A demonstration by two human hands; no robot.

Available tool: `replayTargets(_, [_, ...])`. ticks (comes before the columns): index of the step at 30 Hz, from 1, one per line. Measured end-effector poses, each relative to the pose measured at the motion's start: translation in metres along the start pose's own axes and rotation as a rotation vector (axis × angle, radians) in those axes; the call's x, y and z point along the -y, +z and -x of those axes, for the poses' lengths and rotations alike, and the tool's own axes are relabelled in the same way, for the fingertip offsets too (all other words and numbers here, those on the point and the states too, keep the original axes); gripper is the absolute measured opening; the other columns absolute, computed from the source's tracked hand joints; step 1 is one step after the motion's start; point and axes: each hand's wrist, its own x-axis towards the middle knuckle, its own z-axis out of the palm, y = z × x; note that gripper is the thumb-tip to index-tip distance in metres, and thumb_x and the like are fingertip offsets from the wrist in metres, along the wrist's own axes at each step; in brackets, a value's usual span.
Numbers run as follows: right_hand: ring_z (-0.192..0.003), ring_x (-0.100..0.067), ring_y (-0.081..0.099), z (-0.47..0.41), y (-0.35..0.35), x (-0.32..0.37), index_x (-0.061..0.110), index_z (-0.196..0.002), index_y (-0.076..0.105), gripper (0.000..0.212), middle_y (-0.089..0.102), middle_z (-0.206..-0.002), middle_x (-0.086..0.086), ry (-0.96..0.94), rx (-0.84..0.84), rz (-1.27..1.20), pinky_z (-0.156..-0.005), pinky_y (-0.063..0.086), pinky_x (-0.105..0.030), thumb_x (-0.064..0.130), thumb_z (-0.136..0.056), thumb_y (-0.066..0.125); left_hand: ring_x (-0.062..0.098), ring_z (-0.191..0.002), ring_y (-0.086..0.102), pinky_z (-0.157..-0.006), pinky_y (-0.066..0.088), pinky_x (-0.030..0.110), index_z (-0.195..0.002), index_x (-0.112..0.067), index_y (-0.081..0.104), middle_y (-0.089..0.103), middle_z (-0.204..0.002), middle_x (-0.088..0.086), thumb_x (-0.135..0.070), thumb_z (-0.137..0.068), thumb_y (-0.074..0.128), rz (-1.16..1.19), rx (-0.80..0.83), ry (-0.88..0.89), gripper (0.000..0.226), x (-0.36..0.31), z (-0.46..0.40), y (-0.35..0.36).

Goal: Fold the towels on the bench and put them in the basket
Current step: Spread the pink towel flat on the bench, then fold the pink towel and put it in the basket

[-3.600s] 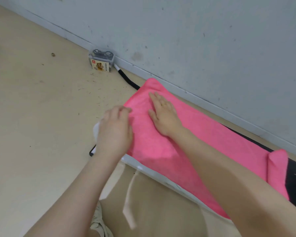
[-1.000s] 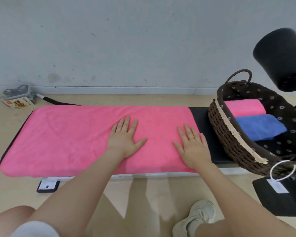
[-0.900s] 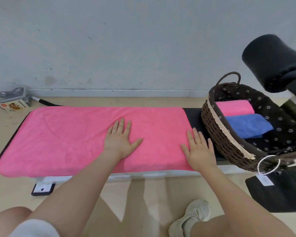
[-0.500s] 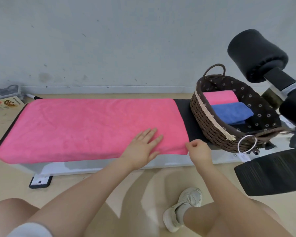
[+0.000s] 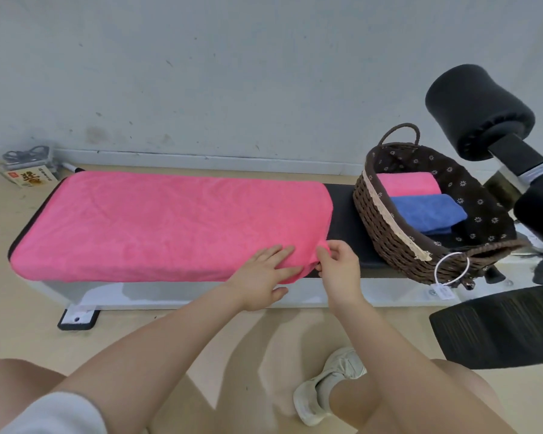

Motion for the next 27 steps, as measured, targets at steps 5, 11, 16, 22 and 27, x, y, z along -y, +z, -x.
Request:
replayTargets(5, [-0.07, -0.006, 0.052, 0.008, 0.058, 0.044, 0.015, -0.097, 0.07, 0.013, 0.063, -0.086, 0.002, -0.227, 0.191, 0.138, -0.072, 0.045, -0.021, 0.015, -0.088, 0.061, 0.026, -0.116, 0.053, -0.095, 0.044, 0.038, -0.119, -0.008, 0.061, 0.058, -0.128, 0.006, -0.029, -0.077, 0.022, 0.269, -0.283, -0.14, 0.061, 0.025, 0.026, -0.024])
replayTargets(11, [-0.087, -0.013, 0.055, 0.036, 0.172, 0.076, 0.006, -0.105, 0.07, 0.02, 0.067, -0.101, -0.009, -0.353, 0.449, 0.133, -0.086, 0.045, -0.03, 0.007, -0.087, 0.061, 0.028, -0.104, 0.055, -0.082, 0.046, 0.037, -0.106, -0.009, 0.066, 0.062, -0.108, 0.007, -0.023, -0.075, 0.026, 0.348, -0.585, -0.518, 0.052, 0.095, 0.112, -0.03])
replayTargets(16, [-0.079, -0.012, 0.052, 0.079, 0.262, 0.079, 0.001, -0.105, 0.07, 0.021, 0.063, -0.089, -0.002, -0.449, 0.628, 0.186, -0.077, 0.042, -0.024, 0.003, -0.088, 0.059, 0.033, -0.111, 0.046, -0.093, 0.034, 0.034, -0.112, -0.005, 0.062, 0.058, -0.115, 0.013, -0.008, -0.086, 0.039, 0.445, -0.909, -0.939, 0.034, 0.156, 0.188, -0.016])
replayTargets(22, [-0.085, -0.008, 0.05, 0.104, 0.317, 0.057, 0.003, -0.114, 0.067, 0.026, 0.066, -0.1, -0.004, -0.429, 0.75, 0.425, -0.077, 0.035, -0.017, 0.008, -0.091, 0.057, 0.031, -0.124, 0.037, -0.104, 0.026, 0.03, -0.134, -0.007, 0.045, 0.043, -0.136, 0.014, -0.004, -0.093, 0.04, 0.698, -0.996, -1.186, 0.041, 0.2, 0.225, 0.015])
replayTargets(27, [-0.079, -0.012, 0.056, 0.101, 0.324, 0.05, 0.003, -0.107, 0.07, 0.022, 0.067, -0.09, -0.003, -0.367, 0.735, 0.466, -0.08, 0.047, -0.03, 0.006, -0.088, 0.059, 0.017, -0.092, 0.048, -0.077, 0.046, 0.015, -0.092, -0.02, 0.053, 0.053, -0.094, -0.002, -0.008, -0.091, 0.047, 1.157, -1.162, -1.145, 0.014, 0.207, 0.226, 0.011])
